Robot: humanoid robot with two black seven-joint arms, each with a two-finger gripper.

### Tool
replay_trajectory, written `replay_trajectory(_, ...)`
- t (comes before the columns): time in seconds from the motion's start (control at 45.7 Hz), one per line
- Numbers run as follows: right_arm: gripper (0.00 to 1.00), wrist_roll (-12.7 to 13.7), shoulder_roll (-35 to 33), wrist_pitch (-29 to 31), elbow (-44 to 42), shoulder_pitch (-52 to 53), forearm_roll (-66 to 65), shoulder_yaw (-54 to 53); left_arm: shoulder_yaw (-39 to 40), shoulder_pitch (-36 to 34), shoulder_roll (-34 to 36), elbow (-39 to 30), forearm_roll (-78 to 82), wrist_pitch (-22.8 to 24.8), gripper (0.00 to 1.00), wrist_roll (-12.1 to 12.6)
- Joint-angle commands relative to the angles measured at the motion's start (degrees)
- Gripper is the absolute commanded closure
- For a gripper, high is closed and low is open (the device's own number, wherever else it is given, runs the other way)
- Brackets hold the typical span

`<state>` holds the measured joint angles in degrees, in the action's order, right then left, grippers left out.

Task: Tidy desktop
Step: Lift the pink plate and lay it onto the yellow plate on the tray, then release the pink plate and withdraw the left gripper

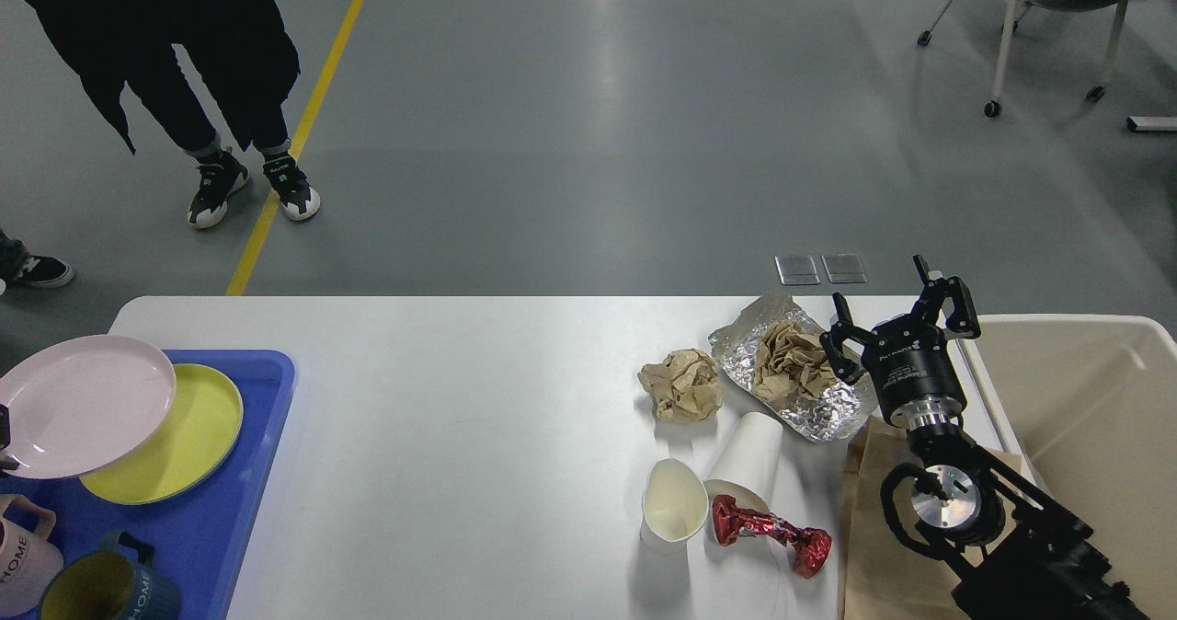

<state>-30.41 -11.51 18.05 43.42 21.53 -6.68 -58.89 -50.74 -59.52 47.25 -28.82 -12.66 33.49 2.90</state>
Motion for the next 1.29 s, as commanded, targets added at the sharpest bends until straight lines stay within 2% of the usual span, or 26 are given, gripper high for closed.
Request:
replay_trajectory(0.0, 0.0, 0.0, 0.0, 0.05, -0.01, 0.0, 0.0, 0.0, 0.03, 0.01, -2.25, -0.09, 0.01, -0.26, 1.0, 0.08)
replay_trajectory(0.241, 0.0, 0.0, 0.0, 0.05, -0.01, 0.0, 0.0, -0.09, 0.03, 1.77, -5.5, 0.0, 0.01, -2.9, 1.0, 0.08)
replay_trajectory(0.657, 0.0, 0.0, 0.0, 0.05, -0.01, 0.0, 0.0, 0.0, -0.32, 2.04, -5.5, 0.0, 0.09, -5.54, 1.0, 0.17)
replay_trajectory(0.723, 0.0, 0.0, 0.0, 0.05, -0.01, 0.0, 0.0, 0.0, -0.41, 2.04, -5.59, -0.09, 0.18, -5.54, 0.91, 0.17)
replay_trajectory(0.766, 0.0, 0.0, 0.0, 0.05, -0.01, 0.0, 0.0, 0.0, -0.41, 2.04, -5.5, -0.01, 0.18, -5.62, 0.72, 0.17)
replay_trajectory(0.788, 0.0, 0.0, 0.0, -0.03, -0.01, 0.0, 0.0, 0.0, -0.41, 2.04, -5.33, 0.0, 0.09, -5.71, 0.52, 0.08)
replay_trajectory(0.81, 0.0, 0.0, 0.0, 0.05, -0.01, 0.0, 0.0, -0.08, -0.41, 2.04, -5.33, -0.09, 0.09, -5.62, 0.47, 0.17)
replay_trajectory(0.876, 0.0, 0.0, 0.0, 0.05, -0.01, 0.0, 0.0, 0.0, -0.41, 2.04, -5.33, -0.27, 0.09, -5.62, 0.4, 0.08)
replay_trajectory(1.007, 0.0, 0.0, 0.0, 0.05, -0.01, 0.0, 0.0, 0.0, -0.24, 1.95, -4.98, -0.36, 0.09, -5.54, 0.2, 0.08)
replay_trajectory(1.117, 0.0, 0.0, 0.0, -0.03, -0.01, 0.0, 0.0, -0.08, -0.15, 1.77, -4.89, -0.36, 0.09, -5.45, 0.13, 0.08)
replay_trajectory(1.27, 0.0, 0.0, 0.0, -0.03, -0.01, 0.0, 0.0, 0.0, -0.15, 0.55, -4.89, -0.71, 0.18, -4.48, 0.09, 0.0)
